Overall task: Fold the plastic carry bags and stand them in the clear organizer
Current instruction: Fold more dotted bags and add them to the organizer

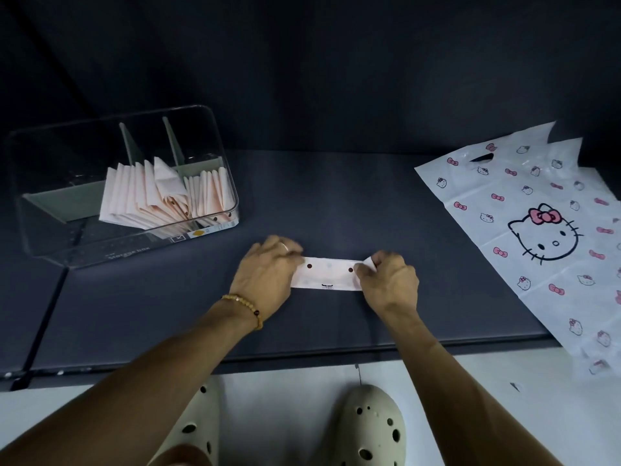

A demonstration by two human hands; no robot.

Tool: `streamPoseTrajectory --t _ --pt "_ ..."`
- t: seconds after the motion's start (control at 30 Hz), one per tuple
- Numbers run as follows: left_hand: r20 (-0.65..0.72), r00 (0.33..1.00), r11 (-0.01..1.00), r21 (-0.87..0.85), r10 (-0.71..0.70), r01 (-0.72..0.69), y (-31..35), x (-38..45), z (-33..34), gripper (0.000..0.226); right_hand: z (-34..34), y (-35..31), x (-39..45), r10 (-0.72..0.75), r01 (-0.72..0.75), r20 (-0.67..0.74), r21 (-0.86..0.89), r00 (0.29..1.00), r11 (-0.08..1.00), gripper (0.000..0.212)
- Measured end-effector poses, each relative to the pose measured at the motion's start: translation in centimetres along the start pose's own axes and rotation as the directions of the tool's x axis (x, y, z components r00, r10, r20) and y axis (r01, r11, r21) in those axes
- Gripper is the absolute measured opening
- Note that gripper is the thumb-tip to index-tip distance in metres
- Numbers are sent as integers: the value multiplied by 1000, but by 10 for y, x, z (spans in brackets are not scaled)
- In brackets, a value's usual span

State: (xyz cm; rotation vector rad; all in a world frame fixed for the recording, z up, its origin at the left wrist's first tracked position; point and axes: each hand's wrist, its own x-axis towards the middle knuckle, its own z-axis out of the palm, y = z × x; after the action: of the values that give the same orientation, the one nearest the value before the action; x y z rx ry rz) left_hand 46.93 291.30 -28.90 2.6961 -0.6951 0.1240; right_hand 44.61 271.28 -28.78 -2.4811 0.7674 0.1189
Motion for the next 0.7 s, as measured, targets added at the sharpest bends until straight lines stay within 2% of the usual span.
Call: streamPoseTrajectory --t 0.07,0.13,0.17,0.23,0.27,0.3,0.33,0.37,0.4,0.43,0.5,0.6,0.7 --pt "-45 984 982 89 172 -168 -4 -5 4 21 1 0 -4 -26 26 -28 -4 999 1000 26" --pt "-82 972 969 129 222 -211 -9 -11 8 17 -1 0 -8 -63 61 -56 -46 996 997 29" --pt "-86 969 966 138 232 -219 -11 -13 11 18 -4 1 -10 -110 98 -85 -128 990 987 31" --pt "-102 968 967 139 228 -213 -12 -18 13 21 -5 0 -17 -315 245 -168 -341 934 908 30" --pt "-102 972 972 124 211 -198 -11 -19 14 23 -2 -2 -23 -450 355 -192 -384 872 852 26" --pt "-104 976 978 104 191 -180 -10 -20 14 24 4 -7 -31 -576 486 -165 -385 801 785 25" --pt "-103 979 983 81 175 -167 -9 -20 14 24 13 -12 -39 -681 618 -70 -360 729 699 30" --pt "-106 980 985 62 168 -162 -9 -21 14 26 24 -16 -47 -730 712 74 -308 680 631 39" --pt "-99 982 986 46 162 -158 -9 -21 14 30 33 -18 -53 -727 751 196 -250 658 611 48" --pt "-90 983 987 37 158 -155 -10 -21 14 34 38 -17 -55 -697 751 281 -211 660 626 56" --pt "-67 989 991 20 133 -132 -10 -22 13 34 36 -6 -50 -653 732 337 -232 679 641 62" --pt "-30 993 994 9 113 -113 -11 -23 13 38 23 20 -40 -620 697 318 -314 717 645 65" --pt "-23 992 993 20 121 -120 -14 -23 13 38 7 41 -33 -541 613 288 -404 790 679 65"
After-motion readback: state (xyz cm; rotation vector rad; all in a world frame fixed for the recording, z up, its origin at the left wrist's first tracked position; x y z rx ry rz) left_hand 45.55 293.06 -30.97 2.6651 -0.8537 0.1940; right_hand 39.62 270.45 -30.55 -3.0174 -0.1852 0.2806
